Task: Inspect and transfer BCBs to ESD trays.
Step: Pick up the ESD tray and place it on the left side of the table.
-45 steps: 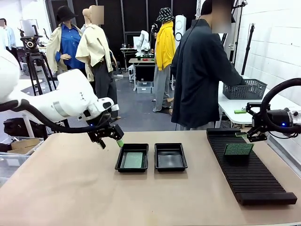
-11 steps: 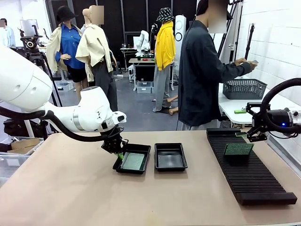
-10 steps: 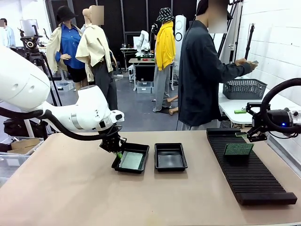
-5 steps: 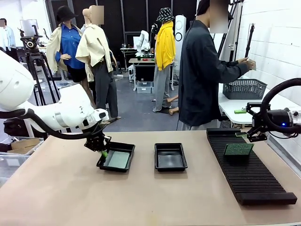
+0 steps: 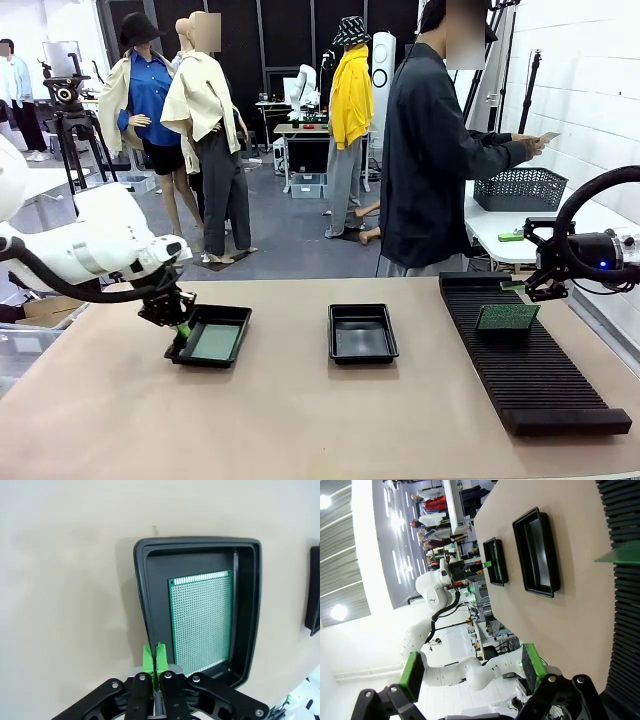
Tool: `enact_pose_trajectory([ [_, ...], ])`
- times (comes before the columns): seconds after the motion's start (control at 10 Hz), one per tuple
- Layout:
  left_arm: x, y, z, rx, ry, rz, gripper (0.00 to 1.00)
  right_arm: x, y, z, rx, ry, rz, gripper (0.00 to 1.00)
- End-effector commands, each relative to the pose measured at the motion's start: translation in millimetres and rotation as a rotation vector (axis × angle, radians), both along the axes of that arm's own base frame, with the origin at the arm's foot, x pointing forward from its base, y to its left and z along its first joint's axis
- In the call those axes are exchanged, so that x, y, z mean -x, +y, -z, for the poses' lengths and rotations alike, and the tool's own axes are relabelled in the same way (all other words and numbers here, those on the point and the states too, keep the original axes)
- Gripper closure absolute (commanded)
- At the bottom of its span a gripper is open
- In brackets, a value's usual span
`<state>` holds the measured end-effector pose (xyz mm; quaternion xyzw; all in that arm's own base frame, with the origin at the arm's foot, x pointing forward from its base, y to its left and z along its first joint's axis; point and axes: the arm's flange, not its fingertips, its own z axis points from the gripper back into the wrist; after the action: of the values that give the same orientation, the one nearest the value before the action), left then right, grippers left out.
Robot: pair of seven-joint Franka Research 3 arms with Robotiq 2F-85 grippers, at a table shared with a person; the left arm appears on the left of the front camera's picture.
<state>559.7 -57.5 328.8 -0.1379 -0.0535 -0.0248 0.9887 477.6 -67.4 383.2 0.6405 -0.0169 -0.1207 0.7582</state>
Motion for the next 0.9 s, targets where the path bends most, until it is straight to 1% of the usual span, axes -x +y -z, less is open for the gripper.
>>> enact_pose_trajectory([
  [0.0, 9.9, 35.6, -6.2, 0.052, -0.010, -0.023, 1.00, 2.4, 2.7, 0.1, 0.010, 0.006, 0.009, 0.00],
  [0.1, 9.0, 52.7, -6.8, 0.061, -0.040, -0.030, 1.00, 2.4, 2.7, 0.1, 0.010, 0.006, 0.009, 0.00],
  [0.3, 6.8, 81.8, -10.2, 0.020, -0.046, -0.040, 1.00, 2.4, 2.7, 0.1, 0.010, 0.006, 0.009, 0.00],
  [0.5, 0.9, 107.8, -10.7, -0.023, -0.022, -0.024, 1.00, 2.4, 2.7, 0.1, 0.010, 0.006, 0.009, 0.00],
  [0.6, -1.4, 121.0, -11.1, -0.065, -0.024, -0.012, 1.00, 2.4, 2.7, 0.1, 0.010, 0.006, 0.009, 0.00],
  [0.8, -1.3, 144.6, -10.9, -0.094, 0.017, 0.045, 1.00, 2.4, 2.7, 0.1, 0.010, 0.006, 0.009, 0.00],
])
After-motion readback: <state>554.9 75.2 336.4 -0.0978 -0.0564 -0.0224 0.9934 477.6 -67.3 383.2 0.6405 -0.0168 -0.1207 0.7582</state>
